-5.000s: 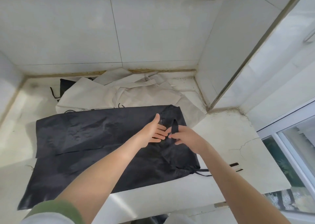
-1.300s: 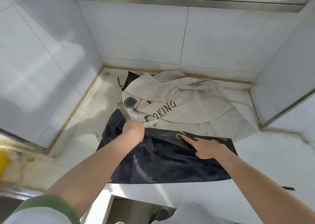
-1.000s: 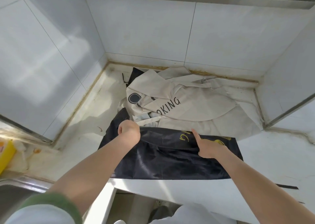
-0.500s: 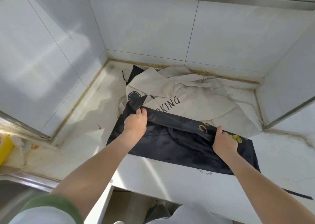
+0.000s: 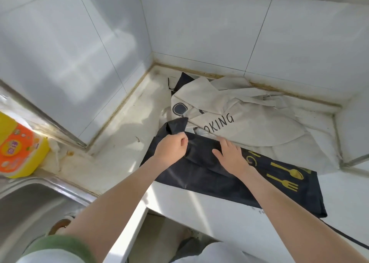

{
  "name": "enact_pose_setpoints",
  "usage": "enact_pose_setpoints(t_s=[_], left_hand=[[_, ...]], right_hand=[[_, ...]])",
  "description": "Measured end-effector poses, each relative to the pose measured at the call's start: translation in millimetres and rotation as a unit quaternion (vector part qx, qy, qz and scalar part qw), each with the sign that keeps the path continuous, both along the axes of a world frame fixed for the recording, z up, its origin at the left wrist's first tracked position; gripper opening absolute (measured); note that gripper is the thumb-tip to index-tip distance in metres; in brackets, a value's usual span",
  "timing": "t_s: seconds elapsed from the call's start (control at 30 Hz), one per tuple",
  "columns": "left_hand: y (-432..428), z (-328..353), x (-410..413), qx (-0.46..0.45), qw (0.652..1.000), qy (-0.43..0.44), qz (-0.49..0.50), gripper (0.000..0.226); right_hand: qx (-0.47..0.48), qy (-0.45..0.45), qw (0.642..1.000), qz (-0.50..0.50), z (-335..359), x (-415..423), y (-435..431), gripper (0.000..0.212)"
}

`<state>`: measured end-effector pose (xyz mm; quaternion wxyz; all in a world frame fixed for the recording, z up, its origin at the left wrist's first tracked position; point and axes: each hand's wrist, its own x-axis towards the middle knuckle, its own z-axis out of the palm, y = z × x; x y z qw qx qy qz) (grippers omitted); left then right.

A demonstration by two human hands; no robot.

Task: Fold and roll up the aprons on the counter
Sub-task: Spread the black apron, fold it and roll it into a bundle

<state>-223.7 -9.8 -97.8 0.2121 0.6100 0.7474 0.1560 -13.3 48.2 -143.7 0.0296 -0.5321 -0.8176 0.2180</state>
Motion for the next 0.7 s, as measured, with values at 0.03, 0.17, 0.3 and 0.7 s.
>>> enact_pose_setpoints(t_s=[0.03, 0.17, 0.3, 0.7], left_hand=[[0, -1, -6, 0.019, 0.999, -0.007, 0.035, 0.017], [-5, -16, -38, -0.016, 0.988, 0.000, 0.152, 0.027], [-4, -39, -68, -0.110, 0.983, -0.046, 0.142, 0.031], [24, -36, -42, -0.316, 0.896, -0.302, 0.072, 0.019]], right_hand=[[-0.004, -0.026, 1.000, -0.005, 0, -4, 3, 0.051], [0.015, -0.133, 0.989, 0.070, -3, -3, 12, 0.043], [0.049, -0.188, 0.976, 0.097, -1, 17, 18, 0.053], [0.033, -0.210, 0.977, -0.010, -8, 48, 24, 0.040]])
